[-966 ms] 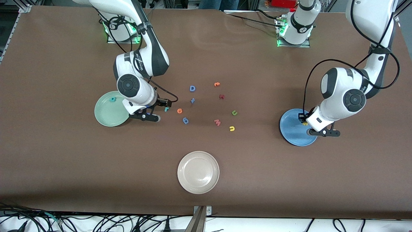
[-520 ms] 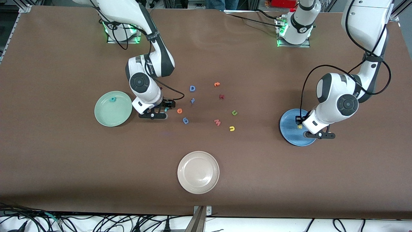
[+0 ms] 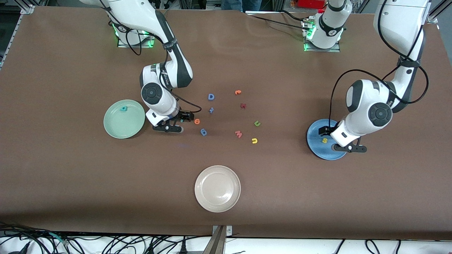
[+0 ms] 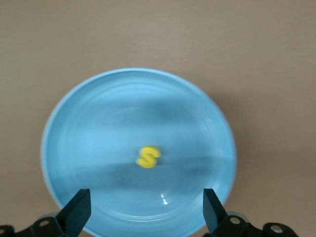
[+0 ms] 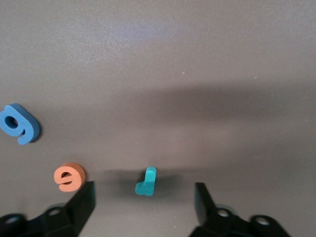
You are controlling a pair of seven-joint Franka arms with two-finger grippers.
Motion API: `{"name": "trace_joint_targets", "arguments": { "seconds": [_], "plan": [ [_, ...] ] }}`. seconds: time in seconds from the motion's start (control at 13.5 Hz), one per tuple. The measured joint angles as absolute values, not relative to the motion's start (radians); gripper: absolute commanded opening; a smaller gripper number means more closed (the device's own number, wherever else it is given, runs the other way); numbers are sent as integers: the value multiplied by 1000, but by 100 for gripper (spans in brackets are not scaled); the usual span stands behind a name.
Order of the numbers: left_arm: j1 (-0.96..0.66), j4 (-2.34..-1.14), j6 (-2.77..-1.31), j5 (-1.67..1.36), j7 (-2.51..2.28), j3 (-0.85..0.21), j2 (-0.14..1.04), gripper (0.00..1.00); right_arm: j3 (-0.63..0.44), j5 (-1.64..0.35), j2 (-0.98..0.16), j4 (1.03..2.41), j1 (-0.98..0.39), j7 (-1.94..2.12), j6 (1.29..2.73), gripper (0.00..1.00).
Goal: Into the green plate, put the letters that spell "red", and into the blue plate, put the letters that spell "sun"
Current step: 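Grasp the teal l with the right gripper while the left gripper reaches green n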
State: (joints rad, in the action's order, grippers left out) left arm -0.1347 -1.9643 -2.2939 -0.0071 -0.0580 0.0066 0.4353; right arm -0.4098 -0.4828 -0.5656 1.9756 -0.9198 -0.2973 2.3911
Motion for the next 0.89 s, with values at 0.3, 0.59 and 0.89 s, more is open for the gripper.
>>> {"name": "trace_joint_targets", "arguments": {
  "seconds": [0.3,0.59,0.89],
  "plan": [
    [-266,-1951,-2293,-9,-218,-51,422,100,-409,-489,-573,1976,-920,-298,2391,62],
    [-361,-1940,-2293,-64,-304,-88,428,100,-403,-490,-592,1976,-920,-298,2415,57],
    [-430,-1877,-2294,-102,-390,-91,505,100,-399,-490,-594,1976,-920,-298,2419,28]
  ]
}}
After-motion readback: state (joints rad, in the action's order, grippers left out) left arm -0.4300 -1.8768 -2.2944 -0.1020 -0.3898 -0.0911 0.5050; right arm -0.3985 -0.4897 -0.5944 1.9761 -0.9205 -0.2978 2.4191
